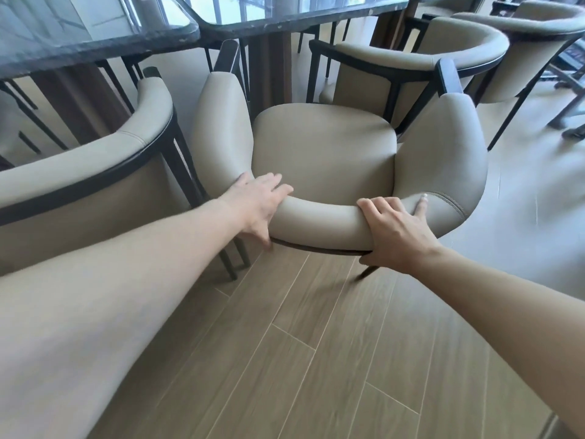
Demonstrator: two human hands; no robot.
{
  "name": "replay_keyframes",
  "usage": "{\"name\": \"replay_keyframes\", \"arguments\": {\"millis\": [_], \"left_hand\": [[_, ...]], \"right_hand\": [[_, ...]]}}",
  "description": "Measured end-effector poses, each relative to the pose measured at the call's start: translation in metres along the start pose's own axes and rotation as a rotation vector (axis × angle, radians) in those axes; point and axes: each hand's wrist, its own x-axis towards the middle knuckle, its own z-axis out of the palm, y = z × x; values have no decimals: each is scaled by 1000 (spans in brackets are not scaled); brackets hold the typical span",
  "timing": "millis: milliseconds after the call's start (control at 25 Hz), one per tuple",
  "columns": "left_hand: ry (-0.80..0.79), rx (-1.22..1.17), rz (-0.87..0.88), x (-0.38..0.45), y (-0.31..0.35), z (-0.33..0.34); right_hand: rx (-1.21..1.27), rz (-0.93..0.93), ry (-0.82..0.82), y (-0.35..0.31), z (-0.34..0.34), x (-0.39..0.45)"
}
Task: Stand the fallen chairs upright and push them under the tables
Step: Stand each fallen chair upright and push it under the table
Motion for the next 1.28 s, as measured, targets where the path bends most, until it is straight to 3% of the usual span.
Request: {"name": "replay_keyframes", "arguments": {"millis": [200,360,640,1000,1280], "left_hand": [[79,14,66,0,-4,-2],[55,127,79,-17,15,4],[16,98,44,-38,37,-5],[-32,100,29,-31,44,-24],[-68,17,86,0,85,-63]], "right_hand": [[-5,-33,70,1,12,-3],[-104,-202,18,9,17,-18],[-126,-310,29,17,4,-40],[-153,-340,-55,35,-13,-33],[-184,-290,-132,93,-28,-37]]}}
